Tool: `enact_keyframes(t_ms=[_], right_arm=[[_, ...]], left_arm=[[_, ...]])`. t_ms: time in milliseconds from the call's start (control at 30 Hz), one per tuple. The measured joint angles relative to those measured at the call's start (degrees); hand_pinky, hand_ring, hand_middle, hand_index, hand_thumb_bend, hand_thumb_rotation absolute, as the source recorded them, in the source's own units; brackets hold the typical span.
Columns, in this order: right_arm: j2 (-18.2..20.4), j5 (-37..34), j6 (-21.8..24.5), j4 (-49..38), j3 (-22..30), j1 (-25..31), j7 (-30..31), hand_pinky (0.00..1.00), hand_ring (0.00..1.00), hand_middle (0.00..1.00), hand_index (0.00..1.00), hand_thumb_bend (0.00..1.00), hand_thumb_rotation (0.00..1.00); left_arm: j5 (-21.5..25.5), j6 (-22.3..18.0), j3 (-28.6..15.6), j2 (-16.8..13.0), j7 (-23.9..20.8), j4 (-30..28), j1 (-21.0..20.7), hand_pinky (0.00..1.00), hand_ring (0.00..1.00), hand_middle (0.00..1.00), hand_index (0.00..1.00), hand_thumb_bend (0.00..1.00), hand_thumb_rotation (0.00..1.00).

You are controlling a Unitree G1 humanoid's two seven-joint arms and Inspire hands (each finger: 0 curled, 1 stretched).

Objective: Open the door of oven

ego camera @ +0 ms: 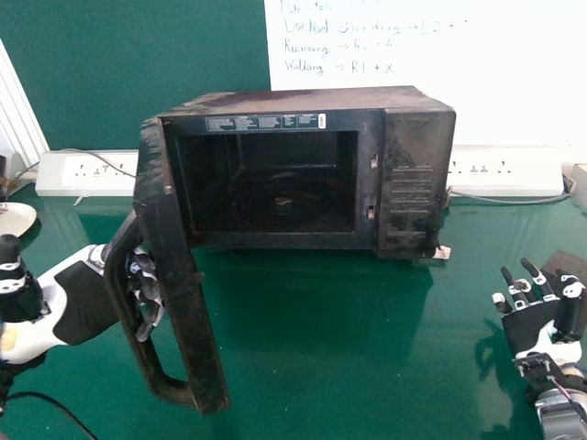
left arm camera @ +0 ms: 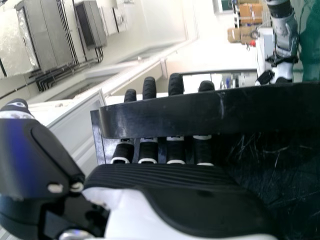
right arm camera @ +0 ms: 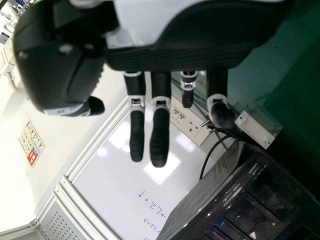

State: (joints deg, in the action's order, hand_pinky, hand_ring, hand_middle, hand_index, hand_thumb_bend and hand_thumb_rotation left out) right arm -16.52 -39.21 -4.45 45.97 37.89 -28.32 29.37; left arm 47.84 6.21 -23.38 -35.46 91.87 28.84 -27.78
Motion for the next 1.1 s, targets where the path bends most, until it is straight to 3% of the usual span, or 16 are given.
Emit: enact_keyframes(t_ms=[100,133,167,200,233,300,367,533,600,733,933,1100], right_arm=[[0.00,0.00,0.21,0.00,0.01,0.14,0.00,0.82,1.00,1.00,1.00,1.00,0.99],[0.00,0.00,0.23,0.00,0.01,0.15,0.00,0.81,1.00,1.00,1.00,1.00,0.99],[0.00,0.00,0.24,0.00,0.02,0.16,0.00,0.81,1.00,1.00,1.00,1.00,0.98],[0.00,0.00,0.29,0.00,0.01,0.17,0.00,0.80,1.00,1.00,1.00,1.00,0.98],[0.00,0.00,0.37,0.00,0.01,0.17,0.00,0.80,1.00,1.00,1.00,1.00,0.98],[-0.01,0.00,0.47,0.00,0.03,0.20,0.00,0.81,1.00,1.00,1.00,1.00,0.99],[-0.01,0.00,0.57,-0.01,0.04,0.21,0.00,0.82,1.00,1.00,1.00,1.00,0.99],[-0.06,-0.01,0.74,0.02,0.21,0.32,0.00,0.82,1.00,1.00,1.00,1.00,0.97],[-0.07,-0.03,0.86,0.02,0.28,0.32,0.00,0.82,1.00,1.00,1.00,1.00,0.98],[-0.29,-0.06,1.75,0.05,0.44,0.30,0.00,0.83,1.00,1.00,1.00,1.00,0.98],[-0.40,-0.05,2.18,0.06,0.47,0.24,-0.01,0.80,1.00,1.00,1.00,1.00,1.00],[-0.41,-0.05,2.55,0.09,0.54,0.24,0.00,0.81,1.00,1.00,1.00,1.00,0.97]], left_arm=[[0.00,0.01,-0.84,-0.65,-0.03,1.09,0.01,0.03,0.07,0.19,0.48,0.50,0.08],[-0.03,0.01,-1.17,-0.79,-0.06,1.33,0.03,0.02,0.07,0.18,0.48,0.67,0.38],[-0.08,-0.01,-1.57,-0.88,-0.06,1.55,0.08,0.03,0.07,0.20,0.50,0.76,0.58],[-0.22,-0.04,-2.07,-0.99,-0.05,1.73,0.19,0.03,0.08,0.24,0.53,0.82,0.71],[-0.41,-0.43,-2.67,-1.23,-0.03,2.03,0.29,0.04,0.09,0.25,0.54,0.82,0.74],[-0.51,-1.46,-3.93,-2.24,-0.02,3.12,0.44,0.06,0.10,0.26,0.51,0.79,0.64],[-0.68,-3.53,-6.42,-3.90,-0.05,4.65,0.67,0.07,0.11,0.27,0.49,0.80,0.67],[-0.67,-5.95,-14.99,-5.79,-0.86,5.57,2.08,0.06,0.12,0.27,0.45,0.98,0.76],[-0.65,-6.31,-18.59,-5.73,-2.14,4.56,2.73,0.04,0.09,0.21,0.47,1.00,0.85],[-0.09,-7.05,-25.59,-5.72,-2.87,4.02,3.36,0.04,0.08,0.18,0.49,1.00,0.86],[0.23,-4.72,-31.66,-5.79,-6.26,5.21,3.39,0.04,0.08,0.17,0.43,1.00,0.86],[0.23,-1.72,-33.91,-6.35,-7.84,6.43,3.39,0.05,0.10,0.19,0.46,1.00,0.72]])
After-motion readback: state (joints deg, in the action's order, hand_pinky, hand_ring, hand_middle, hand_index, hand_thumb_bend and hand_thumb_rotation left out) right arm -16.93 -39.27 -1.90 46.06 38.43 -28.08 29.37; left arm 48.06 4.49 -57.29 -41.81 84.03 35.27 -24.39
